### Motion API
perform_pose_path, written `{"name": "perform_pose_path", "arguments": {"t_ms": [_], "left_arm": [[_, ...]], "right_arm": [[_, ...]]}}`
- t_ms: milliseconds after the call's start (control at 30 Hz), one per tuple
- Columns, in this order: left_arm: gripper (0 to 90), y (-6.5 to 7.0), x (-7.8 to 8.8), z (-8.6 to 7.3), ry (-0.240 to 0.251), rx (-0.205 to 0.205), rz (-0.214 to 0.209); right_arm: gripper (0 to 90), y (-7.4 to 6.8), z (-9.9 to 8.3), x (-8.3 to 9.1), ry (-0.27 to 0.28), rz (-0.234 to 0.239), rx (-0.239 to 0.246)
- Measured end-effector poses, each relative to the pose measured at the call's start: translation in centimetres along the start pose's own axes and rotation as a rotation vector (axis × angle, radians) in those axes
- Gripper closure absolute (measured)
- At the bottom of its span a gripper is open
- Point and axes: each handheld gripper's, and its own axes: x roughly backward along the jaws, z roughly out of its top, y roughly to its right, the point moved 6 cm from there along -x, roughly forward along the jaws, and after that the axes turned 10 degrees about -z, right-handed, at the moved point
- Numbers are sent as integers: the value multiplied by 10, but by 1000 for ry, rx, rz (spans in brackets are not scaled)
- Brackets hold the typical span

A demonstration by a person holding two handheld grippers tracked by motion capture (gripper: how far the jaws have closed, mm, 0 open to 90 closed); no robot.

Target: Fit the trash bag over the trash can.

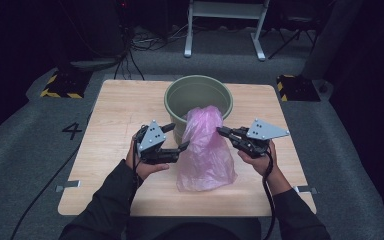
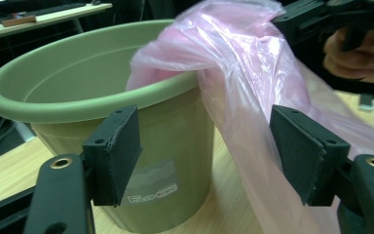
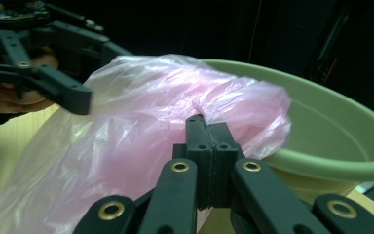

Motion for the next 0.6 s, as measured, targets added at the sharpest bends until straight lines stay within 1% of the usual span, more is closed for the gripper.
{"name": "perform_pose_path", "arguments": {"t_ms": [33,67,100,133,200,267,333,367,433,467,500,533,567,600], "left_arm": [[284,0,1,0,-2,0,-4],[284,2,1,-1,-5,0,-24],[285,4,1,-1,-7,-2,-33],[287,5,0,-1,-10,-4,-37],[305,11,-2,-1,-17,-14,-70],[311,14,-4,-1,-29,-38,-64],[359,18,-6,1,-32,-50,-80],[381,18,-7,1,-36,-56,-71],[436,19,-10,3,-42,-68,-72],[448,20,-11,3,-41,-72,-69],[448,19,-13,5,-38,-71,-68],[438,19,-14,6,-28,-62,-70],[413,20,-14,8,-16,-60,-82],[370,21,-14,9,-3,-58,-95]], "right_arm": [[899,2,1,-1,1,-6,-5],[899,5,2,-1,1,-13,-12],[899,7,4,-3,2,-15,-16],[898,9,5,-4,-1,-21,-19],[897,14,7,-7,-5,-28,-28],[897,18,10,-10,-19,-43,-27],[898,22,13,-13,-25,-44,-37],[898,24,14,-14,-33,-45,-31],[898,25,17,-17,-47,-42,-16],[898,25,17,-19,-61,-41,-3],[898,25,18,-21,-70,-45,11],[898,25,18,-22,-76,-39,16],[897,26,19,-23,-84,-38,20],[897,26,19,-24,-88,-46,26]]}}
